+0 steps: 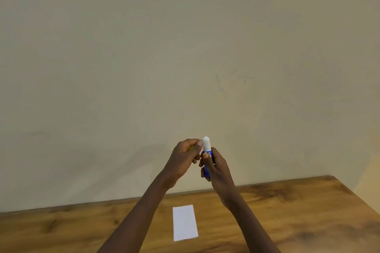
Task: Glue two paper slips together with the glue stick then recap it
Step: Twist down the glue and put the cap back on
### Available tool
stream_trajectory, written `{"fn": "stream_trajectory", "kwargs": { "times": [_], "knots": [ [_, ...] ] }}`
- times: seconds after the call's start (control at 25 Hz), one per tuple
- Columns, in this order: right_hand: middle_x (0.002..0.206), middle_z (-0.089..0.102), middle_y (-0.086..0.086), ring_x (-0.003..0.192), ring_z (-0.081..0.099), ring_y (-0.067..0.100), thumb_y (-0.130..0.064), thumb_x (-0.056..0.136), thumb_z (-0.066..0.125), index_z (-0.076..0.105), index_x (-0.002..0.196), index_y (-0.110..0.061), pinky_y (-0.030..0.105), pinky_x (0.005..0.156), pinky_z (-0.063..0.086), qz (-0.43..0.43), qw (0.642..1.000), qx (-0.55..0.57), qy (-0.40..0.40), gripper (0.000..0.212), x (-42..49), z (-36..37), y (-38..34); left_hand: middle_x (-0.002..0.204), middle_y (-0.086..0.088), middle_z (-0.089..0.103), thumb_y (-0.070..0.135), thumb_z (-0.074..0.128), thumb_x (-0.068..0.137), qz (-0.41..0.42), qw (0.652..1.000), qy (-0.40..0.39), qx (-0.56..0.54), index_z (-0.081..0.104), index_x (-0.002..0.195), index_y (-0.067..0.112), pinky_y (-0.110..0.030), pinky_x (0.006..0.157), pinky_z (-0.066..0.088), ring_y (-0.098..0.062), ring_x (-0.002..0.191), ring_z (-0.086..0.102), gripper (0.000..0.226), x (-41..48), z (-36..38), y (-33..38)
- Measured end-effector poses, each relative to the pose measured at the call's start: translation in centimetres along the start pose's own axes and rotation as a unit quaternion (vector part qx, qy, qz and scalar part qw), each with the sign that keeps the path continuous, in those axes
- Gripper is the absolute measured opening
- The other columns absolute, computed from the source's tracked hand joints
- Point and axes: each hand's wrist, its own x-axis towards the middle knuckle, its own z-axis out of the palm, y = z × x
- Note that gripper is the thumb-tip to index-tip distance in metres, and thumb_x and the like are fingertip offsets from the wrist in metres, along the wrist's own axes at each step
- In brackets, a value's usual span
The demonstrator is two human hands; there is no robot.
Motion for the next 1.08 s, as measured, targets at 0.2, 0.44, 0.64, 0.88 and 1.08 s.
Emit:
{"fn": "stream_trajectory", "kwargs": {
  "times": [0.2,0.44,0.64,0.88,1.08],
  "knots": [
    [0.072,0.056,0.0,0.055,0.05,0.006,-0.036,0.09,0.039,0.054,0.088,-0.013,0.018,0.051,0.04,-0.012,0.996,0.066,-0.052,0.028,2.3,3.1,-7.2,0.063,0.0,0.052,0.032,0.057,0.085,0.039,0.997,0.02,-0.062,0.064,0.083,-0.003,-0.014,0.054,0.041,-0.006,0.054,0.045,0.036,0.0,-5.6,6.6],
    [0.046,0.05,-0.005,0.037,0.039,0.006,-0.056,0.086,0.033,0.061,0.072,-0.011,0.014,0.037,0.036,0.115,0.934,0.33,-0.079,0.055,2.3,4.1,-13.0,0.067,-0.004,0.043,0.026,0.051,0.089,0.102,0.98,0.064,-0.16,0.066,0.081,0.013,-0.012,0.051,0.038,-0.004,0.048,0.036,0.022,0.1,-8.5,13.7],
    [0.038,0.044,-0.006,0.029,0.037,0.005,-0.042,0.087,0.045,0.056,0.068,-0.008,0.013,0.031,0.034,0.11,0.882,0.457,-0.022,0.041,2.2,4.7,-15.8,0.079,-0.011,0.048,0.023,0.048,0.091,0.122,0.982,0.037,-0.142,0.066,0.09,0.009,-0.012,0.051,0.037,-0.005,0.05,0.037,0.022,-0.6,-8.2,15.4],
    [0.073,0.066,0.008,0.053,0.065,0.008,-0.015,0.083,0.057,0.063,0.095,-0.001,0.014,0.052,0.054,0.016,0.891,0.445,0.082,0.02,2.2,5.7,-16.3,0.087,-0.012,0.059,0.022,0.047,0.092,0.097,0.977,0.133,-0.136,0.063,0.091,0.0,-0.012,0.048,0.038,-0.012,0.056,0.036,0.028,0.1,-7.5,16.3],
    [0.043,0.06,0.002,0.033,0.051,0.006,-0.044,0.086,0.045,0.059,0.08,-0.001,0.011,0.035,0.044,0.123,0.867,0.482,0.014,0.046,2.1,4.2,-17.8,0.088,-0.014,0.055,0.021,0.043,0.094,0.114,0.978,0.087,-0.149,0.063,0.086,0.008,-0.01,0.048,0.038,-0.009,0.055,0.035,0.025,-0.2,-7.9,17.2]
  ]
}}
